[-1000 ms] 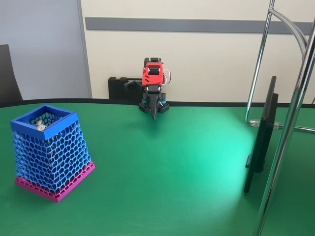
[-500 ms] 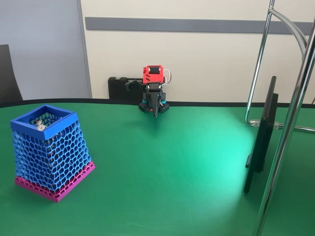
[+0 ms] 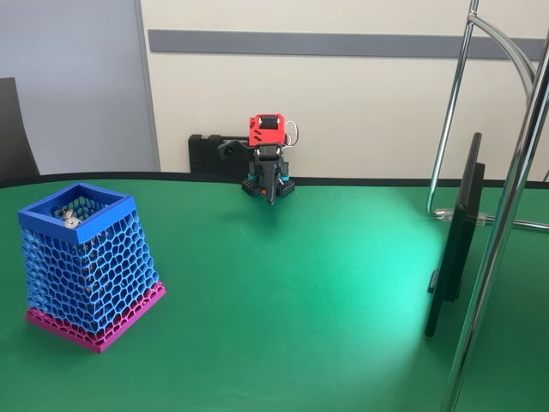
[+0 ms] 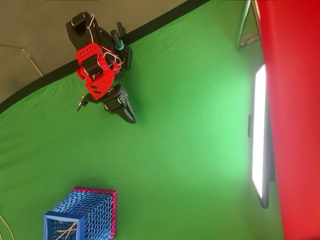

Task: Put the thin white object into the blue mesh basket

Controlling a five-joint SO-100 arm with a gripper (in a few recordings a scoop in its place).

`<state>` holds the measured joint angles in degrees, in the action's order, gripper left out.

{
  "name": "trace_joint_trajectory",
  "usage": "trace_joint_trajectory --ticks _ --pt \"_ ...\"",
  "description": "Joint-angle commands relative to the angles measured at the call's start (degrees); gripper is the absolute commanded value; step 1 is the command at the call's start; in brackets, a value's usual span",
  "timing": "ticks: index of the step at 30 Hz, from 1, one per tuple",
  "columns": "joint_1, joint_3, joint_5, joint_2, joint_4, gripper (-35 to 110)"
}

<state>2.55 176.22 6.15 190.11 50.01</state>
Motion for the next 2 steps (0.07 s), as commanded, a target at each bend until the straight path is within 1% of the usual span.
trace_joint_trajectory --ticks 1,2 --pt "-0.3 0.4 0.2 0.4 0.2 1" --pt "-0.3 0.4 0.2 0.4 0.2 1"
